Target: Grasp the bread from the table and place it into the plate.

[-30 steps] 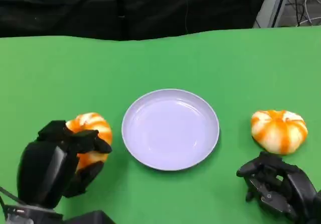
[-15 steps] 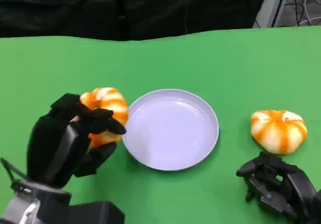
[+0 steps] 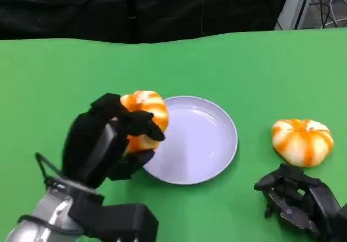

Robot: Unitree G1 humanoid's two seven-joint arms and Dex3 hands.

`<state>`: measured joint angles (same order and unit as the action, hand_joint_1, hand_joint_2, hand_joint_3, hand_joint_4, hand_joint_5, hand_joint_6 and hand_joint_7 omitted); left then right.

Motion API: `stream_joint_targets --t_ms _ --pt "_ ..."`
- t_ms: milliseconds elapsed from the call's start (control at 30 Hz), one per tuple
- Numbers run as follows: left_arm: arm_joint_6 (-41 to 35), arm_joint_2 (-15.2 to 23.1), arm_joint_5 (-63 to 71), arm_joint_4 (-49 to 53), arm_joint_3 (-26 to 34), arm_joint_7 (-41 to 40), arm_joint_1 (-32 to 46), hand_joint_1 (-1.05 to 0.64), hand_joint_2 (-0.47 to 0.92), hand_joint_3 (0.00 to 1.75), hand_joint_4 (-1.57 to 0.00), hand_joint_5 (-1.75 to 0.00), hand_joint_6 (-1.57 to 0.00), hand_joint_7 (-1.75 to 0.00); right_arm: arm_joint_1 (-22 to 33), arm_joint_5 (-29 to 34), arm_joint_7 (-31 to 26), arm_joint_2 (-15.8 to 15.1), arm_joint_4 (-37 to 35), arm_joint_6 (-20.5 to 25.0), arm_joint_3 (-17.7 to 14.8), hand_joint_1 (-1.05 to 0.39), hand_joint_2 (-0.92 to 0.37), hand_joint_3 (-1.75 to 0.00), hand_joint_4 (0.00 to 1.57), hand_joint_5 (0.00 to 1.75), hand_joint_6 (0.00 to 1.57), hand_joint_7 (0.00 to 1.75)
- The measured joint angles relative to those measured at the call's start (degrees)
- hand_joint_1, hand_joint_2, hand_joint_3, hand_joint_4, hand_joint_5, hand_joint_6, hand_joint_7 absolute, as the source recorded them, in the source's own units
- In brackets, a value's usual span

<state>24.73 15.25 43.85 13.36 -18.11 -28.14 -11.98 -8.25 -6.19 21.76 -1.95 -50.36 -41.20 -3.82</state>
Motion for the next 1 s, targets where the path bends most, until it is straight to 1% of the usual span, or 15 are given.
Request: stream_joint_targets --t_ms 133,233,300,367,500,567,667,1000 --pt "0.7 -1.2 0.1 2.5 -1.7 0.4 -2.3 -0.19 0.57 0.75 -0.74 -1.70 -0.86 -1.16 0.1 0.3 -0.4 0.4 0.0 -0.1 0.0 -0.27 -0.92 -0.46 0.65 1.75 0.73 1.12" --pt "0.8 -2.3 0.6 4.3 -2.7 0.4 -3.3 -0.19 0.57 0.75 -0.73 -1.72 -0.85 -1.18 0.1 0.9 -1.3 0.5 0.2 -0.3 0.2 -0.27 -0.92 -0.46 0.64 1.75 0.73 1.12" --pt "1.3 -2.6 0.6 5.2 -3.1 0.4 -3.7 -0.18 0.59 0.72 -0.70 -1.73 -0.81 -1.24 0.2 1.0 -1.5 0.5 0.3 -0.3 0.2 -0.27 -0.92 -0.46 0.65 1.75 0.72 1.12" --pt "1.8 -3.1 0.3 7.4 -3.8 1.0 -4.8 -0.15 0.62 0.67 -0.68 -1.74 -0.78 -1.26 0.4 1.0 -1.5 0.7 0.5 -0.3 0.3 -0.25 -0.92 -0.47 0.65 1.75 0.72 1.11" --pt "3.2 -4.2 -0.3 11.2 -5.1 1.9 -6.7 -0.13 0.65 0.64 -0.67 -1.73 -0.78 -1.25 0.4 1.0 -1.4 1.1 0.8 -0.3 0.4 -0.26 -0.92 -0.47 0.66 1.75 0.72 1.11" --pt "3.9 -4.5 -0.3 13.6 -5.6 1.9 -8.5 -0.13 0.67 0.60 -0.69 -1.68 -0.81 -1.16 0.5 1.0 -1.4 1.2 0.8 -0.2 0.4 -0.27 -0.92 -0.46 0.67 1.75 0.72 1.11" --pt "4.5 -4.9 -0.5 16.2 -6.0 1.9 -10.7 -0.13 0.68 0.58 -0.70 -1.66 -0.83 -1.13 0.5 1.0 -1.5 1.3 1.0 0.1 0.4 -0.27 -0.92 -0.46 0.67 1.75 0.72 1.11" --pt "5.2 -5.0 -0.5 17.7 -6.5 1.9 -11.2 -0.13 0.71 0.54 -0.70 -1.64 -0.83 -1.11 0.5 1.0 -1.6 1.3 1.1 0.1 0.4 -0.27 -0.92 -0.46 0.67 1.75 0.73 1.11"
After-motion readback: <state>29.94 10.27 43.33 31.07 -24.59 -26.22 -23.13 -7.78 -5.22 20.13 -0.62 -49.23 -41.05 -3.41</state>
